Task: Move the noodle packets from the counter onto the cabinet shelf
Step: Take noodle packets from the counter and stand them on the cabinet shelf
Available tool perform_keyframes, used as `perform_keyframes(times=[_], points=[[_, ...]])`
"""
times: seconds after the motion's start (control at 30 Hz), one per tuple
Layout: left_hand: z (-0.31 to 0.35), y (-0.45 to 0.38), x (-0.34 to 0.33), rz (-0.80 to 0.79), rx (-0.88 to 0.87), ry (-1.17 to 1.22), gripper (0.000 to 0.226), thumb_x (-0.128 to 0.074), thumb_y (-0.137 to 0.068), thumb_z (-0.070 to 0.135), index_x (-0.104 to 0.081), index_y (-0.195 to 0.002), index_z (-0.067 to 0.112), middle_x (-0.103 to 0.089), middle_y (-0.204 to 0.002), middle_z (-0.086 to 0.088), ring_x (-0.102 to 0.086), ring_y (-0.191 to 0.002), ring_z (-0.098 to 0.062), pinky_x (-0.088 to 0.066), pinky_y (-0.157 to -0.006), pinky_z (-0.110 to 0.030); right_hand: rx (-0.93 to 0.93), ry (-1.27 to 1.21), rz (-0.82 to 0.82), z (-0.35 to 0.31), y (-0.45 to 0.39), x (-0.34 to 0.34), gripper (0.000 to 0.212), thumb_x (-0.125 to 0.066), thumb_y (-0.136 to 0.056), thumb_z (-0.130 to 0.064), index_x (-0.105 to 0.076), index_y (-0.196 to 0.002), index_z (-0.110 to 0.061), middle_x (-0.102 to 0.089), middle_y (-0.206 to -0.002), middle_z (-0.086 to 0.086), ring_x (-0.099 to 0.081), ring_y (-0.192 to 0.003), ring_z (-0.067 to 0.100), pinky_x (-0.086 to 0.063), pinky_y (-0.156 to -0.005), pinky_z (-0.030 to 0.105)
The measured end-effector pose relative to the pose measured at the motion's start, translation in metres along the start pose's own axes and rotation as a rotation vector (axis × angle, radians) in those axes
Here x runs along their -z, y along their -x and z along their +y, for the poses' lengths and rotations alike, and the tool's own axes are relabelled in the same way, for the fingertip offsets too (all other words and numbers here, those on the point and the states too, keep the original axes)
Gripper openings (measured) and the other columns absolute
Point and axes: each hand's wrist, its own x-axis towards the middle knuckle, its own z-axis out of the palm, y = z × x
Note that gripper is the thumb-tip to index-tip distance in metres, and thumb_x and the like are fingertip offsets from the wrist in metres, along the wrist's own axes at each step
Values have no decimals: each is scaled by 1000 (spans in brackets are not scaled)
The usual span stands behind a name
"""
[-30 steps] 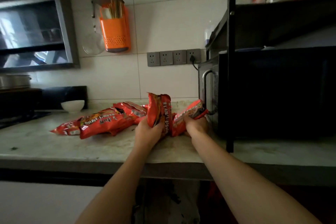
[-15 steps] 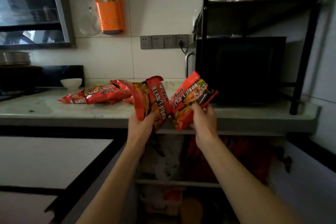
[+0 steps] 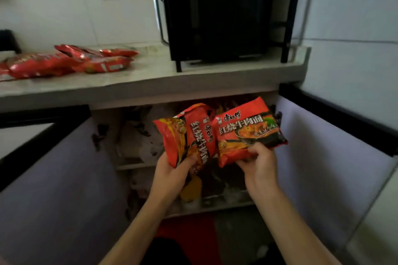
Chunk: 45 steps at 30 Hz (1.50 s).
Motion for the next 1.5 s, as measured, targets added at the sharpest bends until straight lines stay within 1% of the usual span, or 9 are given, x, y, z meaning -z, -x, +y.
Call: perform_keyframes(times=[0.17, 0.27, 0.5, 0.6, 0.7, 0.83, 1.17, 1.3, 1.5], points=[[-46, -18, -31, 11, 168, 44, 25, -67, -89, 16, -66, -104, 36, -74, -108, 7, -69, -103, -15, -53, -94, -43, -98, -196, 14, 17, -21, 54, 56, -36, -82, 9, -53, -130, -13, -61, -125, 17, -59, -113, 36, -52, -89, 54], [-70, -36, -48, 18, 221, 32, 26, -69, -87, 19, -65, -110, 32, -72, -112, 3, -67, -105, -18, -51, -97, -47, -190, -255, 10, 25, -44, 72, 47, -54, -83, -7, -56, -129, -15, -65, -124, 17, -61, -115, 37, -54, -85, 54], [-120, -93, -82, 12, 322, 19, 19, -69, -87, 19, -65, -99, 34, -72, -102, 6, -68, -99, -19, -53, -94, -44, -138, 282, 158, 45, -120, 89, 42, -72, -84, -13, -57, -122, -26, -69, -113, 2, -68, -102, 20, -59, -81, 40], [-135, -120, -103, -20, 279, -5, 23, -65, -91, 18, -62, -111, 26, -67, -99, 11, -65, -95, -10, -53, -82, -28, -7, 549, 145, 46, -151, 91, 23, -67, -89, -16, -61, -101, -34, -71, -104, -4, -69, -98, 16, -57, -86, 38], [-146, -144, -126, -38, 215, -49, 27, -62, -93, 16, -60, -119, 24, -64, -98, 17, -60, -90, -1, -47, -73, -16, 98, 790, 114, 49, -179, 92, 26, -63, -93, -19, -61, -117, -27, -68, -112, -4, -65, -107, 16, -54, -94, 39], [-160, -172, -147, -23, 187, -107, 28, -60, -94, 18, -59, -122, 22, -65, -100, 16, -61, -89, 1, -47, -74, -16, 147, 961, 71, 50, -214, 93, 42, -58, -96, -18, -52, -138, -21, -61, -129, 1, -56, -121, 18, -45, -104, 35], [-174, -200, -163, -241, 291, -278, 54, -57, -95, 38, -39, -145, 25, -53, -133, 9, -50, -123, -12, -39, -103, -29, 9, 1398, 106, 58, -259, 110, 35, -55, -96, -34, -54, -125, -15, -65, -117, 11, -63, -107, 32, -53, -89, 40], [-157, -199, -170, -414, 294, -417, 48, -49, -100, 35, -39, -145, 23, -50, -126, 10, -47, -122, -9, -33, -97, -22, -14, 1501, 134, 60, -262, 120, 27, -56, -92, -26, -60, -116, -14, -68, -108, 11, -66, -97, 32, -55, -81, 39], [-153, -200, -171, -374, 336, -495, 23, -53, -99, 32, -58, -119, 22, -61, -107, 3, -58, -103, -15, -44, -90, -28, 86, 1457, 173, 67, -259, 116, 25, -56, -95, -20, -55, -118, -10, -65, -112, 12, -64, -104, 33, -54, -87, 41]])
